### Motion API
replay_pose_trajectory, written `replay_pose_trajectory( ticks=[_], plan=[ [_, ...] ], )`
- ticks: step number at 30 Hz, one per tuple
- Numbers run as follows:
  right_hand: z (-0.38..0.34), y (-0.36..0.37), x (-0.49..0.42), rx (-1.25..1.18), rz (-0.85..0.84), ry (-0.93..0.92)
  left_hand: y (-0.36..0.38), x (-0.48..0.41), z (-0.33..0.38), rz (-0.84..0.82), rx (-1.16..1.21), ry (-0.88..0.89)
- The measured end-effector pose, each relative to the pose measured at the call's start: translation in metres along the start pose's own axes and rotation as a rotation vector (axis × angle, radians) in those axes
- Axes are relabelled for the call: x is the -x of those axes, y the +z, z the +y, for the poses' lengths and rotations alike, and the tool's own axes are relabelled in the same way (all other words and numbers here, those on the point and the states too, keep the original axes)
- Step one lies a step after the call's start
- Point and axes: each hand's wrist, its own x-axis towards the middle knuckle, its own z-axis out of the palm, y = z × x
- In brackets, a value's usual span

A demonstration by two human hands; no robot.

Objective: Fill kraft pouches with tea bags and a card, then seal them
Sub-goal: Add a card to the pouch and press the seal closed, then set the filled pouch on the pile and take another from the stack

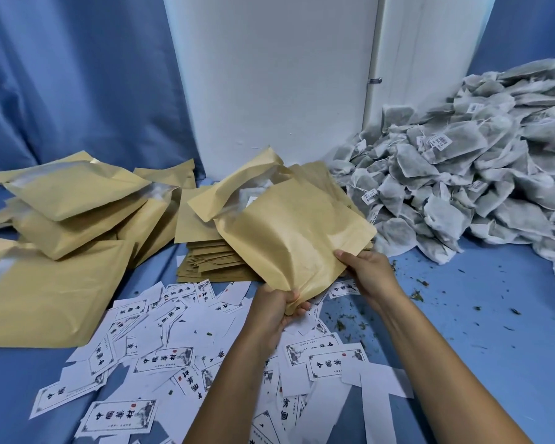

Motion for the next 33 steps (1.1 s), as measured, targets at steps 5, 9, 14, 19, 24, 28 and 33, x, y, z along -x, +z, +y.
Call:
replay_pose_trajectory(
  ticks=[5,9,14,19,24,28,33],
  plan=[
    [0.001,0.002,0.005,-0.004,-0.028,-0.030,0.000,-0.004,-0.002,-0.004,0.036,0.008],
    [0.003,0.003,0.006,0.023,-0.064,-0.015,0.002,-0.002,-0.003,-0.043,0.018,0.018],
    [0.008,0.004,0.006,0.076,-0.012,-0.044,0.003,-0.001,-0.003,-0.054,0.030,0.020],
    [0.011,0.009,0.008,0.065,-0.069,-0.008,0.001,-0.001,-0.005,-0.077,0.028,0.027],
    [0.010,0.008,0.012,0.077,-0.119,0.031,0.000,-0.003,-0.006,-0.118,0.052,0.039],
    [0.010,0.008,0.013,0.141,-0.190,0.016,-0.002,-0.006,-0.010,-0.139,0.030,0.063],
    [0.010,0.008,0.014,0.127,-0.146,0.012,-0.008,-0.008,-0.011,-0.060,-0.195,0.092]
  ],
)
